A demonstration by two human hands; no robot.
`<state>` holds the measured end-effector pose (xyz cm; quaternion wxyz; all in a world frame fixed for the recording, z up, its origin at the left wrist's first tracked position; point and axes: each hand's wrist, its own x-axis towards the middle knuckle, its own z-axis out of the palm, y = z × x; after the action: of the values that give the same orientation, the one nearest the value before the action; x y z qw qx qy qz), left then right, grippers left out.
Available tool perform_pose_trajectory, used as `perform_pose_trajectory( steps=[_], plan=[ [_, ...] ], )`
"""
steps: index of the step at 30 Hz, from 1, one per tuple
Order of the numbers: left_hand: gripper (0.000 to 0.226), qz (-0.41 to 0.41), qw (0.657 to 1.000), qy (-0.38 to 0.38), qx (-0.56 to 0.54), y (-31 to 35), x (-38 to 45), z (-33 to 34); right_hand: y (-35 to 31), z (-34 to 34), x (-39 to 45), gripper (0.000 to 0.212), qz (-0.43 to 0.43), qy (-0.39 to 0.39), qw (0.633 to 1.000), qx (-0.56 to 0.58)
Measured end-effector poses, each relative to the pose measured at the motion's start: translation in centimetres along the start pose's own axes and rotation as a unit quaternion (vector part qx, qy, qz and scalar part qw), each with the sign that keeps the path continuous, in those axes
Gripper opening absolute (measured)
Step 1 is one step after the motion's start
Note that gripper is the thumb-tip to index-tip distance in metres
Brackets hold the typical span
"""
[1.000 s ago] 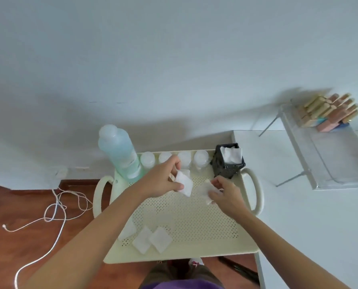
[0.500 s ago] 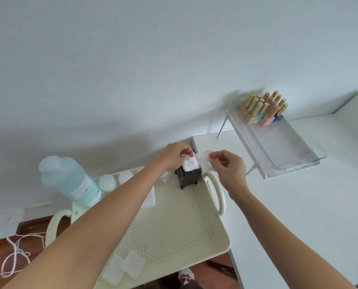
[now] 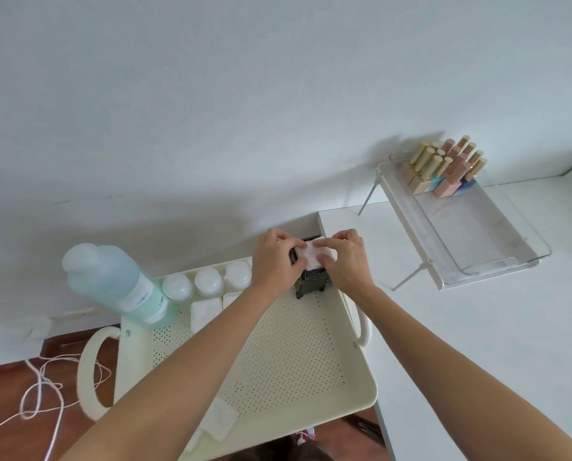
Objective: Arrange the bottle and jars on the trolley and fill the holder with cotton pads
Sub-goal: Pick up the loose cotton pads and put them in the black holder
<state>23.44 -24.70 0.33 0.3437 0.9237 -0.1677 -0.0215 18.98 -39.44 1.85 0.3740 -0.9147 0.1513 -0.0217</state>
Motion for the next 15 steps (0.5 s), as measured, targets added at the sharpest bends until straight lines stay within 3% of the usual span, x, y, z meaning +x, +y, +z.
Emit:
perform_pose_trajectory(
  steps=[5, 8, 12, 15],
  plan=[
    [0.027, -0.029, 0.997, -0.012, 0.072, 0.7, 0.3, 0.2, 0.5, 0.6, 0.8, 0.028, 0.006, -0.032, 0.999, -0.038],
    [0.025, -0.018, 0.999, -0.003, 0.028, 0.7, -0.1, -0.3, 0.4, 0.9, 0.5, 0.026, 0.006, -0.008, 0.999, -0.052],
    [0.019, -0.002, 0.994, 0.034, -0.101, -0.8, -2.3, -4.4, -1.7, 1.5, -2.4, 0.019, -0.134, 0.122, 0.983, -0.015],
    [0.008, -0.017, 0.992, 0.032, -0.122, -3.8, -6.0, -9.1, -3.3, 3.0, -6.0, 0.01, -0.266, 0.082, 0.96, 0.025]
  ],
)
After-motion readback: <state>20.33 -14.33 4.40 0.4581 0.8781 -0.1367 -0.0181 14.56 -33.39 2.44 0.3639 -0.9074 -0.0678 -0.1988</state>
